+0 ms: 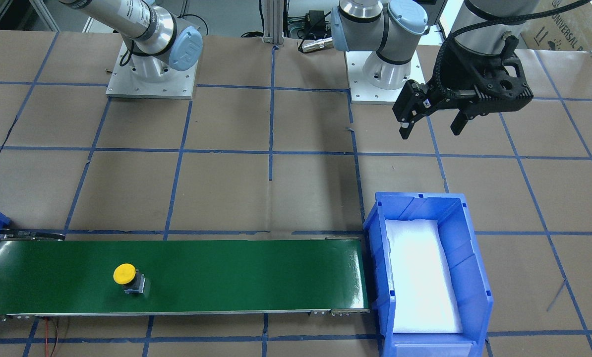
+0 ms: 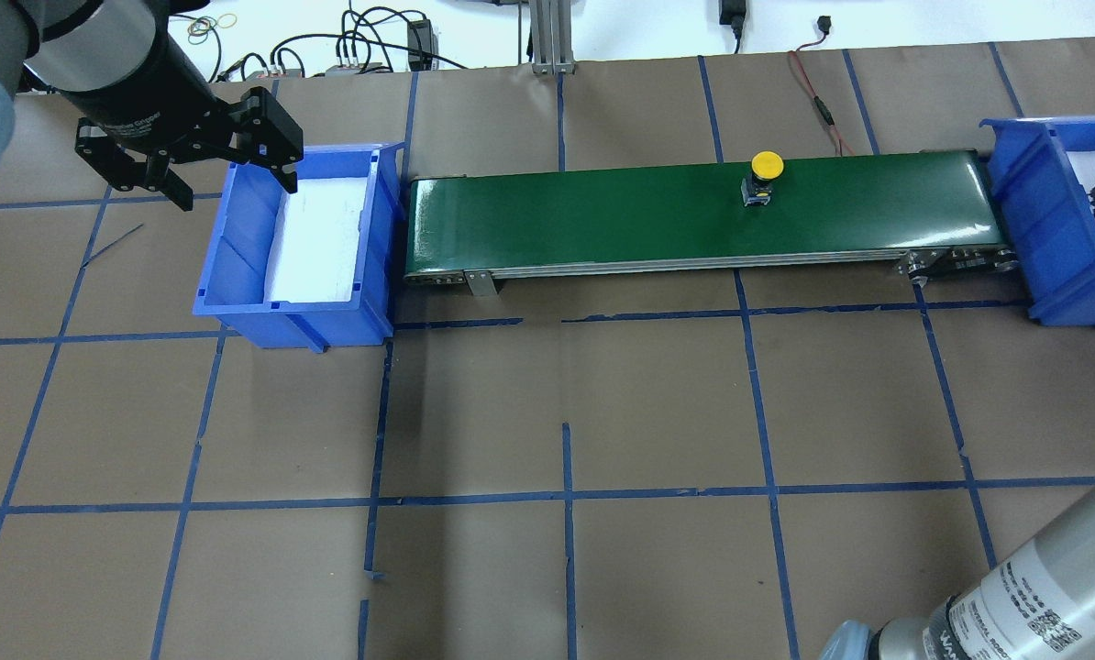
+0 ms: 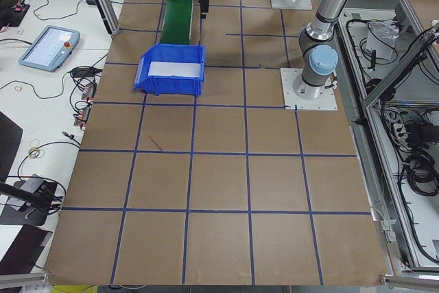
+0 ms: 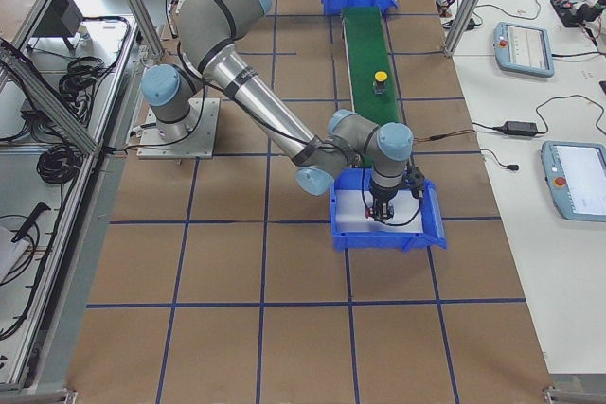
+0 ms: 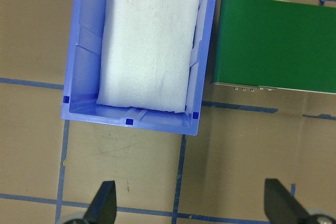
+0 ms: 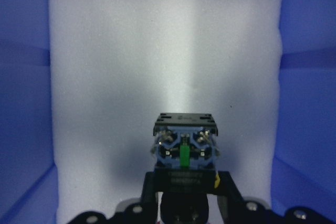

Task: Transport two buttons from left to right
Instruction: 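Lower the red-capped button into the bin and open the right gripper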

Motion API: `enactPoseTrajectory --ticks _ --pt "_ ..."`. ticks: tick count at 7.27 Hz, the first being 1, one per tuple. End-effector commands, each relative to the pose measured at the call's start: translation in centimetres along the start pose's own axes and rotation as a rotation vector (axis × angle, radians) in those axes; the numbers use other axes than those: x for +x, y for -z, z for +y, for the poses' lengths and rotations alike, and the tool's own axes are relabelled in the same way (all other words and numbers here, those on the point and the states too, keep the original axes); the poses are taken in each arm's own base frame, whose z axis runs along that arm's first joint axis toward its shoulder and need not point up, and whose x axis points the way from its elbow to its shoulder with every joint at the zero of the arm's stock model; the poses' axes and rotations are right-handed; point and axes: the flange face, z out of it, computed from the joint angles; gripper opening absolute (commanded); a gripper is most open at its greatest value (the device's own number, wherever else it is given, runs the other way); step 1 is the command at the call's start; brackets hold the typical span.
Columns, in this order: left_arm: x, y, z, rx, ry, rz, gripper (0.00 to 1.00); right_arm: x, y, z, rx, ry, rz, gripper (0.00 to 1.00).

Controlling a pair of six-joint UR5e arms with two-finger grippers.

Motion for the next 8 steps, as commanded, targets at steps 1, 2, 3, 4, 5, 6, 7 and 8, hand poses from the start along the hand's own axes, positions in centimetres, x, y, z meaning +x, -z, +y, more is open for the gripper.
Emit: enactPoseTrajectory --ticks 1,2,3,4,5,6,7,8 --pt "0.0 0.0 0.0 0.001 0.000 0.000 1.00 0.4 -0.7 0.4 0.003 -0.005 0.023 0.10" --pt "0.0 0.0 0.0 0.001 0.000 0.000 1.00 0.4 -0.7 0.5 0.003 -0.005 0.025 0.24" --pt "0.0 0.0 0.0 -0.001 0.000 0.000 1.00 0.6 -0.5 0.5 -0.005 -0.005 0.039 0.29" --pt "0.0 0.0 0.0 0.001 0.000 0.000 1.00 0.7 -0.4 0.6 -0.009 -0.007 0.049 0.45" --pt "0.0 0.0 0.0 0.001 0.000 0.000 1.00 0.9 0.1 0.5 -0.002 -0.009 0.055 0.54" --pt "0.0 0.0 0.0 0.001 0.000 0.000 1.00 0.9 0.3 0.5 0.001 -0.010 0.056 0.67" --pt "-0.1 0.0 0.0 0.001 0.001 0.000 1.00 0.9 0.5 0.5 0.005 -0.010 0.057 0.83" --pt "-0.1 0.2 -0.1 0.004 0.003 0.001 1.00 1.0 0.8 0.3 0.011 -0.010 0.058 0.89"
